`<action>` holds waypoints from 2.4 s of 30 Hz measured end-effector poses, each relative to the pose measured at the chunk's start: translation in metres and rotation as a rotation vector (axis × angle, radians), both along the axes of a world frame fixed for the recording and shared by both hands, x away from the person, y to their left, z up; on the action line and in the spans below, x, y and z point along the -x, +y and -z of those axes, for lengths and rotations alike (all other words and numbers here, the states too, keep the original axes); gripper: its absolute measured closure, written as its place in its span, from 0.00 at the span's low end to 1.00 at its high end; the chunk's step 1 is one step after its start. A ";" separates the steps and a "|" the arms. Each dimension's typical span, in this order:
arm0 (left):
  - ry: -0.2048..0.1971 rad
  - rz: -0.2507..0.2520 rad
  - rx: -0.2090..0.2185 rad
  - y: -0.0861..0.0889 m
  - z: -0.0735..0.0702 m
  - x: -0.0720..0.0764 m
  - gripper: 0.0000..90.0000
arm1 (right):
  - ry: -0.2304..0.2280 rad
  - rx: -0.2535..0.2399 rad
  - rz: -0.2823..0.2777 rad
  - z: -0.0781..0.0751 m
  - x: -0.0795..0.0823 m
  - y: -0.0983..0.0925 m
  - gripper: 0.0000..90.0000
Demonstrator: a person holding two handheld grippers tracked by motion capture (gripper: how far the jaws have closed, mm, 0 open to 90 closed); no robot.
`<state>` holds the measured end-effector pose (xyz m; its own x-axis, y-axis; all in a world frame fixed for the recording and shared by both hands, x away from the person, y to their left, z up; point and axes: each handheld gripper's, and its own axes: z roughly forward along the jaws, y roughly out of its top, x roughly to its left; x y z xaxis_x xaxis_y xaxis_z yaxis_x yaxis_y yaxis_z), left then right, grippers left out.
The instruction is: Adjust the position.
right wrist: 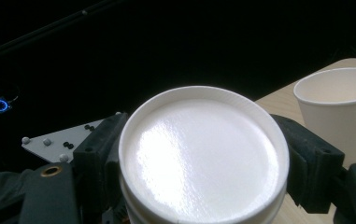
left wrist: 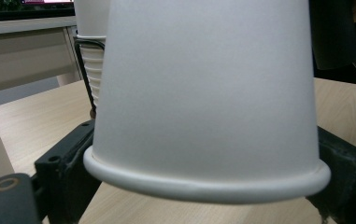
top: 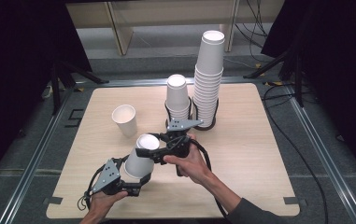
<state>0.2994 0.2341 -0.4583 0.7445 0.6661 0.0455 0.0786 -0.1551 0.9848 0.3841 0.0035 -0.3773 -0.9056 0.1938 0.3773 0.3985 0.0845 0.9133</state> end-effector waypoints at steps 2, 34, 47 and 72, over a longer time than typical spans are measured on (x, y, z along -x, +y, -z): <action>-0.004 0.003 -0.009 0.001 0.000 0.000 0.12 | 0.003 0.003 -0.002 0.000 0.000 -0.001 0.28; -0.041 0.011 -0.009 -0.008 0.002 0.003 0.03 | 0.094 -0.031 -0.013 0.009 0.001 0.000 0.29; -0.023 0.024 -0.038 -0.005 -0.001 0.004 0.12 | 0.079 -0.019 -0.009 0.010 -0.001 -0.001 0.28; -0.036 0.105 -0.186 -0.008 -0.002 0.009 0.16 | 0.015 0.318 -0.173 -0.007 -0.006 -0.018 0.18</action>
